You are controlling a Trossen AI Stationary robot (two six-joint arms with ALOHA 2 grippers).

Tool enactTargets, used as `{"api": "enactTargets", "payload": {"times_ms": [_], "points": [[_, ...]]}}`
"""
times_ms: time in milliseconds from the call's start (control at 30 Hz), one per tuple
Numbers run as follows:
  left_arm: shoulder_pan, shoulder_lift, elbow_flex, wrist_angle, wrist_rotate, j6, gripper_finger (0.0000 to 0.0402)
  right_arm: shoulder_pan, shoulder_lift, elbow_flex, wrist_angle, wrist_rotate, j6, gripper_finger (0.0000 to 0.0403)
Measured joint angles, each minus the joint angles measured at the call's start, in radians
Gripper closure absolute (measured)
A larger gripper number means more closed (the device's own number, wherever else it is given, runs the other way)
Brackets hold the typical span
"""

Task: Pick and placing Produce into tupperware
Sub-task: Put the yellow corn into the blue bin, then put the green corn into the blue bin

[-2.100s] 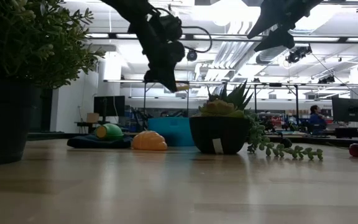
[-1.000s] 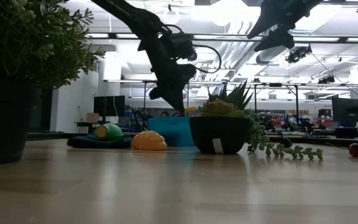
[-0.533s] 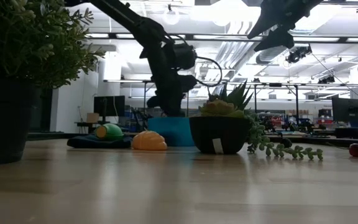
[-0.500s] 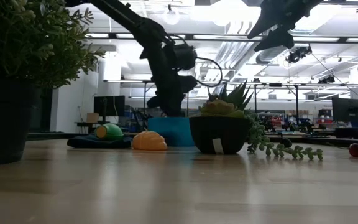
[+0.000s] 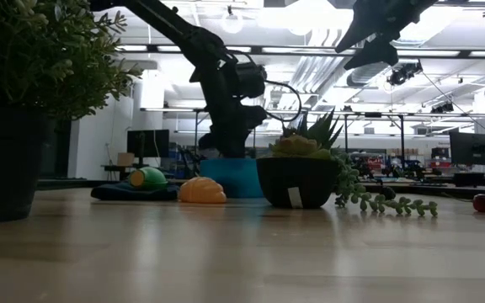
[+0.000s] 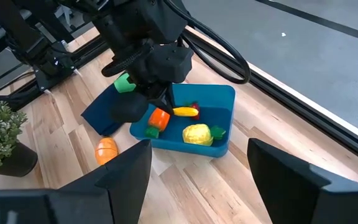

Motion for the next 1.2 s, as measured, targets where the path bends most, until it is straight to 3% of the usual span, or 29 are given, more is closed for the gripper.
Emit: {"api": "enactTargets", "payload": {"times_ms": [367, 1033, 1200], "points": [[0.0, 0.0, 0.0, 0.0, 0.018, 0.001, 0.0328, 0.0, 0.0, 0.0, 0.0, 0.0, 0.0, 0.0147], [0.0, -0.001, 0.0, 0.0, 0.023, 0.002, 0.0325, 0.0, 0.0, 0.0, -0.004, 0.0, 0.0, 0.0147], [0.0, -0.002, 0.0, -0.029, 0.095, 0.004, 0.0325, 0.0, 0.0, 0.0, -0.018, 0.0, 0.0, 0.0147]]}}
